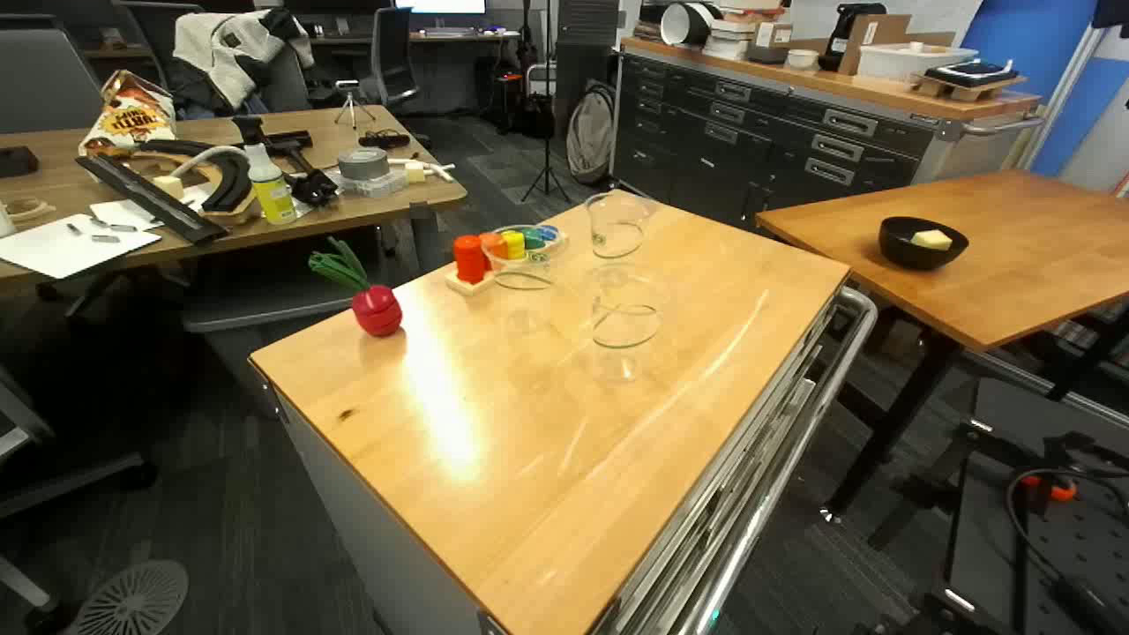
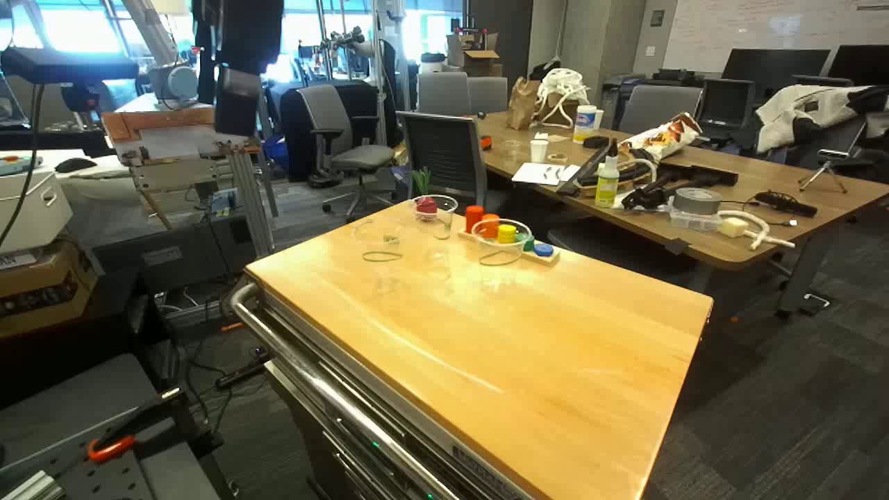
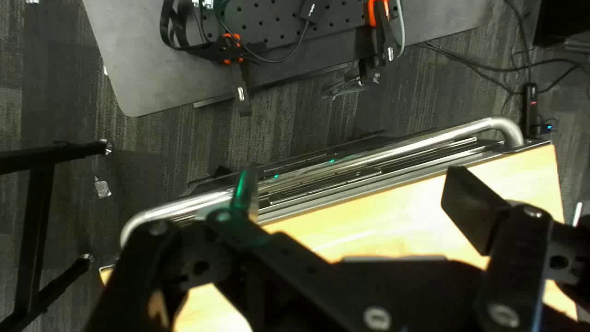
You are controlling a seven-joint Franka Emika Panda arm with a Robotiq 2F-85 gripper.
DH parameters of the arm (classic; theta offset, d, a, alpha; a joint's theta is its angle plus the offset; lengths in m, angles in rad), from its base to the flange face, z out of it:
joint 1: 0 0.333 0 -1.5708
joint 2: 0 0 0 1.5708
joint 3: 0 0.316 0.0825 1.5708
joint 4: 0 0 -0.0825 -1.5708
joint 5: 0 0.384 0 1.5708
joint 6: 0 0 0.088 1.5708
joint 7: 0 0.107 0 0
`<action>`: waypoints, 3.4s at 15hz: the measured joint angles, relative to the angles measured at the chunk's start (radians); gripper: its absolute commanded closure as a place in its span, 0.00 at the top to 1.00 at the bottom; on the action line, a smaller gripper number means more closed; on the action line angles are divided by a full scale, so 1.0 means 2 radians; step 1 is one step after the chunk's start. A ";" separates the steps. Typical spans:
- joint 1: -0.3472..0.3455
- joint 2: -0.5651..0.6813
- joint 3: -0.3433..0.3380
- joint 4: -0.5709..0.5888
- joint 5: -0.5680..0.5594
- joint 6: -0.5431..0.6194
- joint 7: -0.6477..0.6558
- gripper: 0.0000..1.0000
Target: Stack the cups
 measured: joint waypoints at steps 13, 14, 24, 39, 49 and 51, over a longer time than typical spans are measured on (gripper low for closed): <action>0.000 0.027 0.003 0.002 0.003 0.063 0.010 1.00; 0.000 0.039 0.005 0.008 0.003 0.086 0.012 1.00; 0.004 0.313 0.008 0.210 0.005 0.185 0.028 1.00; 0.003 0.597 0.008 0.447 0.021 0.177 0.048 0.75; 0.003 0.629 0.010 0.477 0.038 0.179 0.057 0.03; 0.003 0.628 0.011 0.480 0.045 0.181 0.059 0.00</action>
